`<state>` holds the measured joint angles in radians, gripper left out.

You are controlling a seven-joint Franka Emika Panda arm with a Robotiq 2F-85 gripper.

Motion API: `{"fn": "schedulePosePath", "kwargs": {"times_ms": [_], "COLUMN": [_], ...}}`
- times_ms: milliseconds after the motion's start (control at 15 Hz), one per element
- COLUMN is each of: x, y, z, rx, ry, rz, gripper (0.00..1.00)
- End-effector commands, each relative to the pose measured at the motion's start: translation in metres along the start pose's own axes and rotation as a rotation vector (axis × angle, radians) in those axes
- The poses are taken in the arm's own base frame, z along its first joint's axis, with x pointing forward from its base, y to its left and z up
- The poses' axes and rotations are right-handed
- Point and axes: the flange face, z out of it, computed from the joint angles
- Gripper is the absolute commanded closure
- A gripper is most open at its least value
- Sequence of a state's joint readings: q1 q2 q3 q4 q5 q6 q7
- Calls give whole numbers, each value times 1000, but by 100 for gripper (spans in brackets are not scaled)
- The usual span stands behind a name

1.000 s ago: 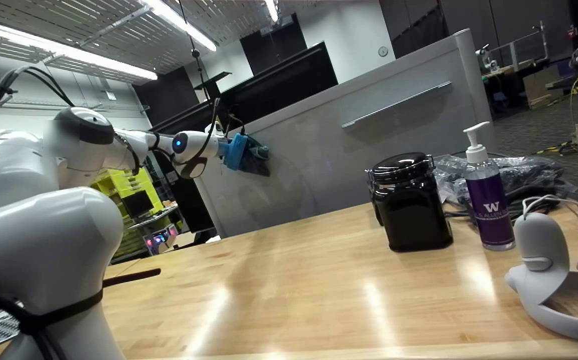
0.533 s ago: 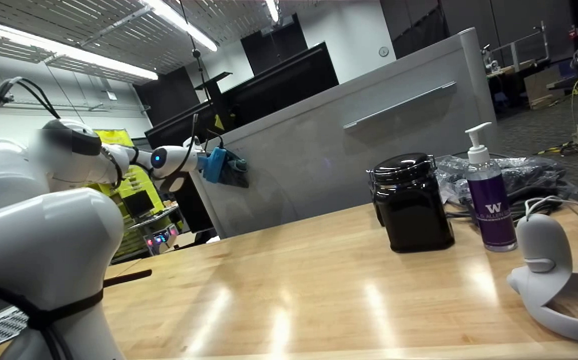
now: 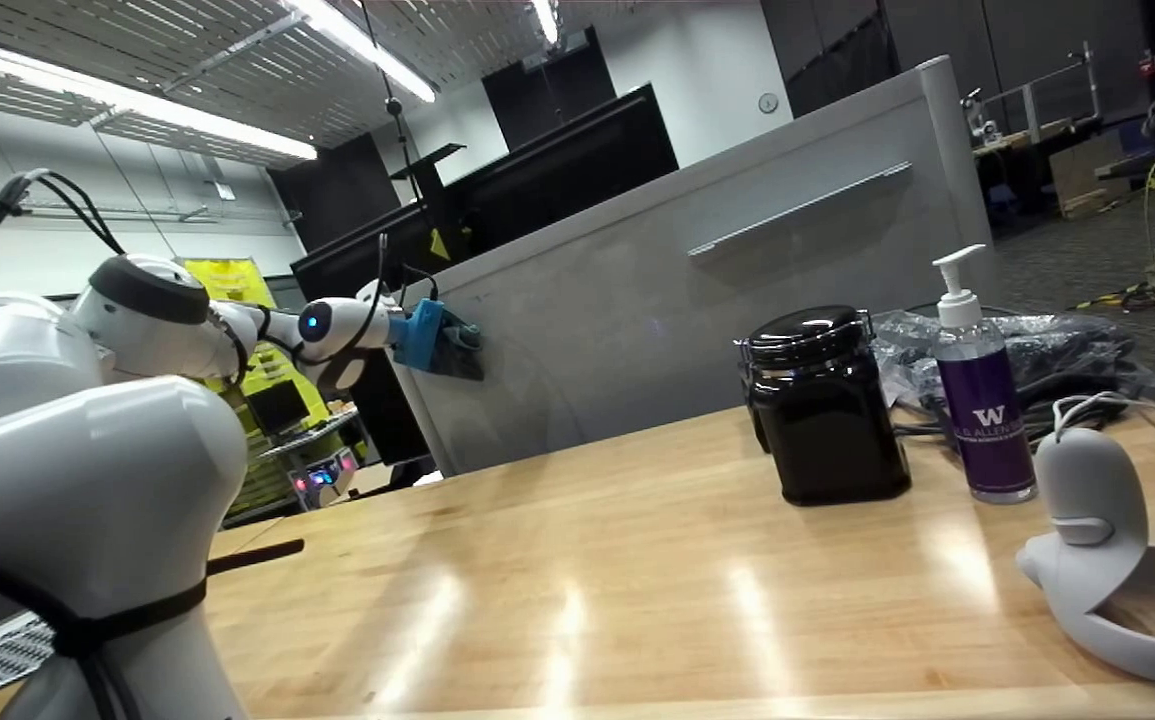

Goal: Use the green towel to erase the writings on the white board

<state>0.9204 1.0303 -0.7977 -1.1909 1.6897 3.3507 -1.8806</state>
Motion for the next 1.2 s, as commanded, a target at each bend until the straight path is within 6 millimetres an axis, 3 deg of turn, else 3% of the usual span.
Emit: {"fn": "schedulePosePath", "kwargs": {"times_ms": [0, 400, 600, 800, 1133], "x": [-2, -33, -61, -76, -75], "y": [56, 157, 192, 209, 206], "z": [21, 29, 31, 27, 18], "rx": [-53, -158, -190, -214, -224], "ry": [41, 19, -23, -52, -63], "rz": [-91, -217, -253, -247, -195], "gripper": [98, 98, 98, 98, 98]}}
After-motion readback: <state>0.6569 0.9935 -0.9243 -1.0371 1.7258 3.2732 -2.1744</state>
